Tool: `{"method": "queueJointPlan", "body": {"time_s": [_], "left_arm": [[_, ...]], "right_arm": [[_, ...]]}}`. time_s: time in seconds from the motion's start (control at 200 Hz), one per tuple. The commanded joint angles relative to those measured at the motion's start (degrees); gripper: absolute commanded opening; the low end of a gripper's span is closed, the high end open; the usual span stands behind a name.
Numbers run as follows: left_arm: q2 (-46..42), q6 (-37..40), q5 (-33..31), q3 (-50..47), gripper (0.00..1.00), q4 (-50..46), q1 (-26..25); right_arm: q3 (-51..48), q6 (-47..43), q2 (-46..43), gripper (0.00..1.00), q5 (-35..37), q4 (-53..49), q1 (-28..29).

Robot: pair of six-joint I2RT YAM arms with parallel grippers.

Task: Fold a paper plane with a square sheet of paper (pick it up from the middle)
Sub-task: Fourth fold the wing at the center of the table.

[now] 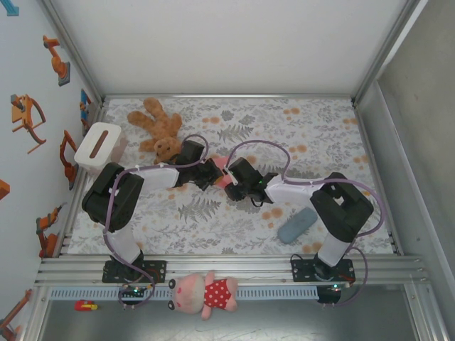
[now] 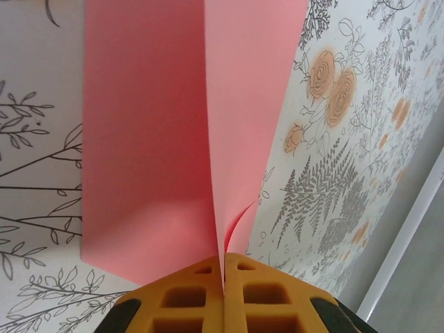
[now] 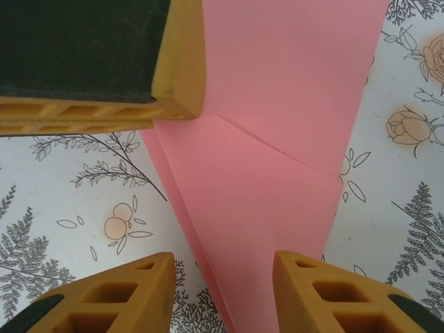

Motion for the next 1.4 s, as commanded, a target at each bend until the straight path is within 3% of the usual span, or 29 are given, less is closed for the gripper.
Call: {"method": "queueJointPlan", "body": {"time_s": [0.0,0.736,1.112,1.397], "left_arm": [[-0.5,1.1,1.0,1.5,0.05,-2.1,-0.4],[-1.2,0.7,1.1,1.3,0.05,-2.8,-0.3],[-1.5,0.7,1.1,1.5,0.09,-2.9,-0.2],[-1.0,0.7,1.2,1.4,0.09,-2.9,-0.3]], "right_arm": [[-0.2,-2.0,0.9,0.39,1.6,2.4,0.5],[-4.1,-4.1,1.7,0.32,3.7,6.2,0.6],[-3.8,-4.2,2.2,0.22,2.8,6.4,0.6],[-3.6,-3.1,1.9,0.22,1.2,6.9,0.6]]}}
